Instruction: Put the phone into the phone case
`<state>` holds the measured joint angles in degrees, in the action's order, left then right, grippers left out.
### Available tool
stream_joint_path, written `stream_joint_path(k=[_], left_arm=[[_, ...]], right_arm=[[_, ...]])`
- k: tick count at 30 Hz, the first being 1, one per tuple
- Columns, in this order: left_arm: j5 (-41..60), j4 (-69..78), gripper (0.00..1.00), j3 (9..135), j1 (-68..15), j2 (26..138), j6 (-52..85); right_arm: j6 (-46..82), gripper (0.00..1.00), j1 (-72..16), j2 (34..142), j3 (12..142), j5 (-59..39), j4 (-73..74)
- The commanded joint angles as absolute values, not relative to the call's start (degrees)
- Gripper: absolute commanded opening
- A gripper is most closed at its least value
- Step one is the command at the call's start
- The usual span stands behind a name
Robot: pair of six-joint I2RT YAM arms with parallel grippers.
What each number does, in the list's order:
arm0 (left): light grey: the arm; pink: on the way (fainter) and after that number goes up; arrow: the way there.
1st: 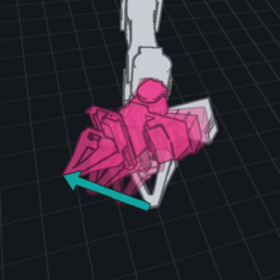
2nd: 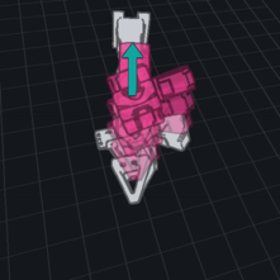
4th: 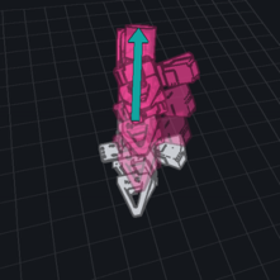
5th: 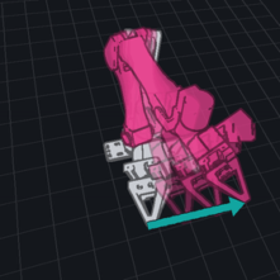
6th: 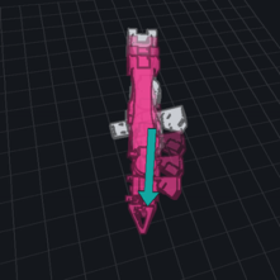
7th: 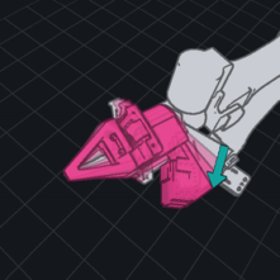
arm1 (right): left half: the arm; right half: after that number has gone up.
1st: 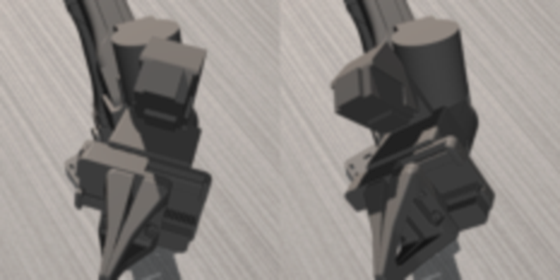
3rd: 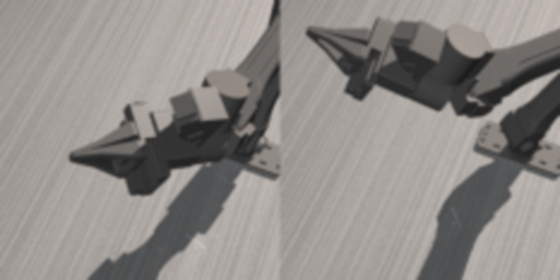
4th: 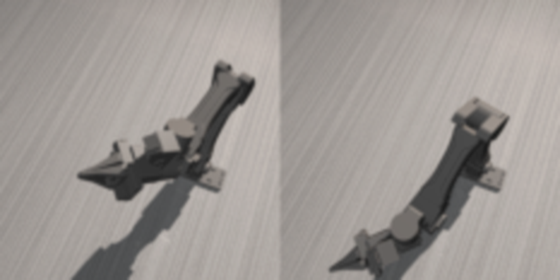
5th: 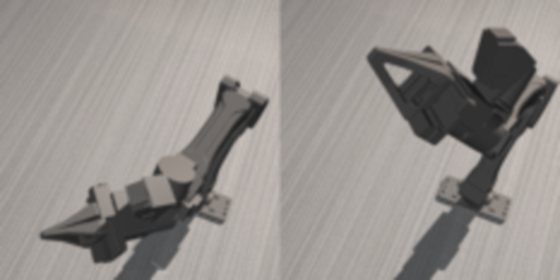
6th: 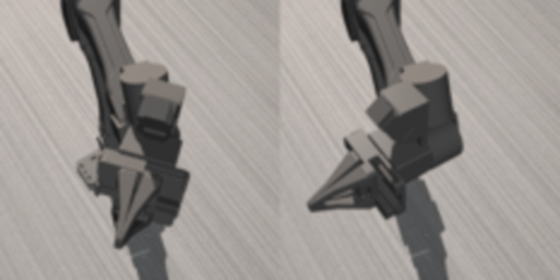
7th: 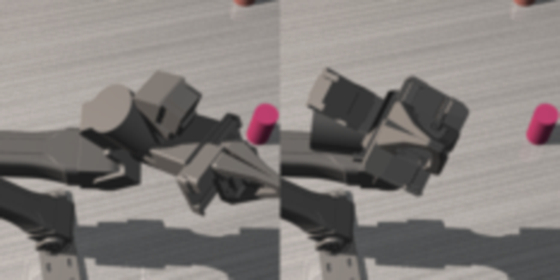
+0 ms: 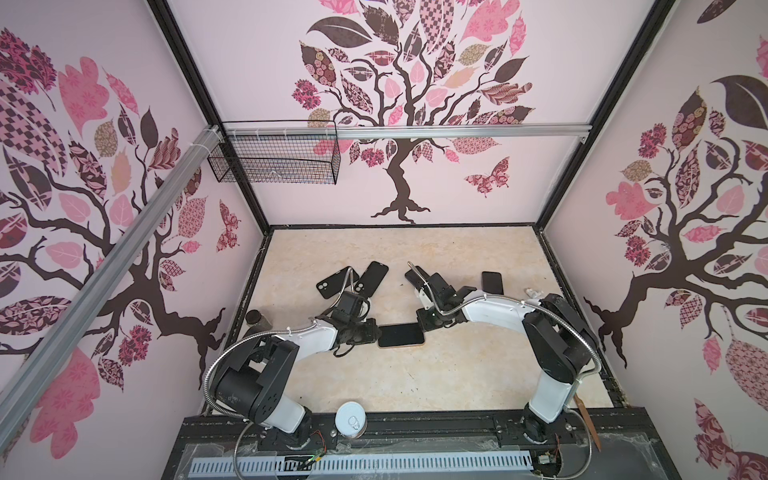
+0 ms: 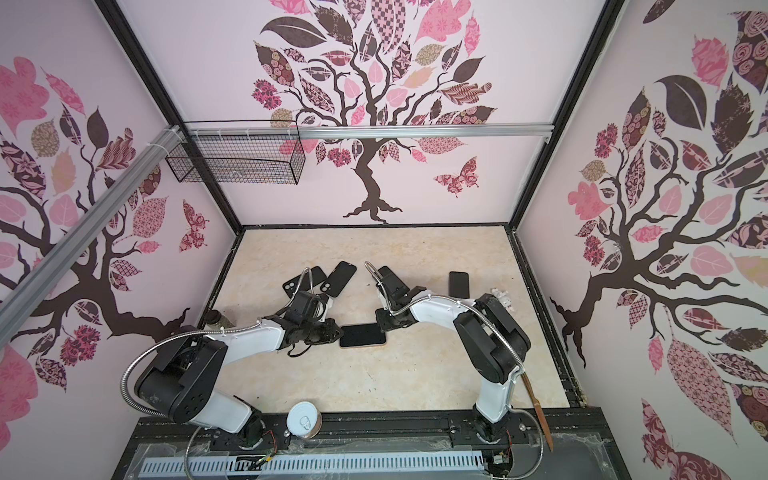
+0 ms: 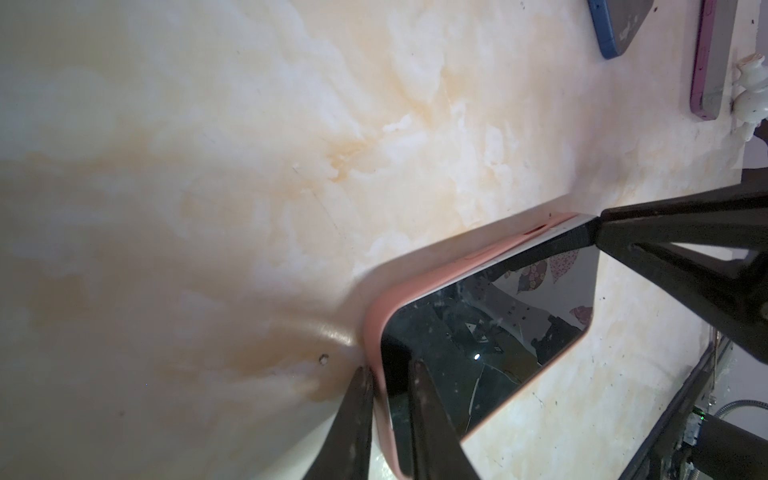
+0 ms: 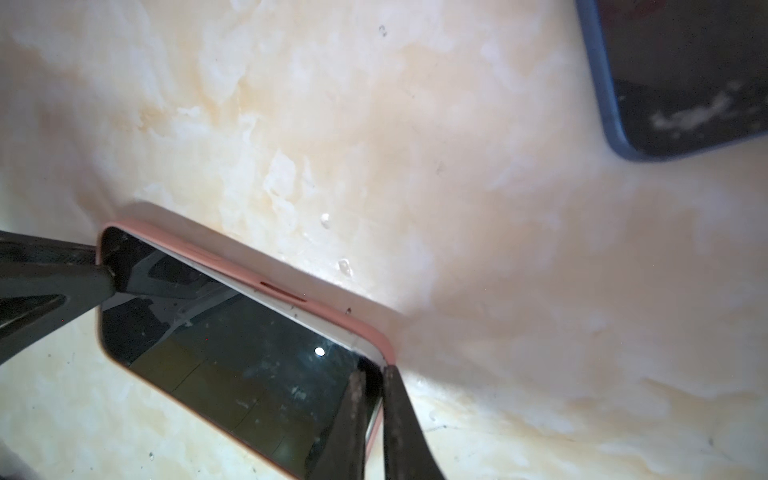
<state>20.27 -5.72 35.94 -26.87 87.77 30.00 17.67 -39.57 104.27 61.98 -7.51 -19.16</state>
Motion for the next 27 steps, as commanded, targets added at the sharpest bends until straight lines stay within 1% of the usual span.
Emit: stream_joint_path(k=[1, 11, 16, 21, 24, 26, 27], left_arm=[[21.0, -3.3, 0.18, 36.5, -26.9, 88.7, 30.0], [21.1, -2.5, 0.18, 35.8, -27.0, 88.5, 30.6], [21.1, -2.5, 0.18, 35.9, -27.0, 88.5, 30.7], [20.5, -4.0, 0.18, 35.8, -26.9, 88.0, 30.8], [20.6, -5.1, 0.19, 35.3, -26.9, 86.4, 31.0], [20.6, -5.9, 0.24, 34.9, -26.8, 84.9, 31.1], [20.6, -6.3, 0.26, 34.9, -26.9, 84.0, 30.9]], right_arm=[[16.3, 0.11, -44.0, 114.4, 59.0, -7.2, -20.8], [16.0, 0.11, -44.8, 116.8, 58.5, -8.4, -21.3], [16.3, 0.16, -44.8, 116.0, 57.1, -11.9, -20.0], [17.7, 0.16, -44.2, 109.4, 55.2, -7.8, -19.0], [16.6, 0.21, -42.7, 105.2, 56.9, -6.8, -21.6], [15.9, 0.25, -41.4, 102.0, 58.2, -6.5, -23.2], [15.5, 0.29, -40.6, 100.1, 58.8, -6.1, -24.2]])
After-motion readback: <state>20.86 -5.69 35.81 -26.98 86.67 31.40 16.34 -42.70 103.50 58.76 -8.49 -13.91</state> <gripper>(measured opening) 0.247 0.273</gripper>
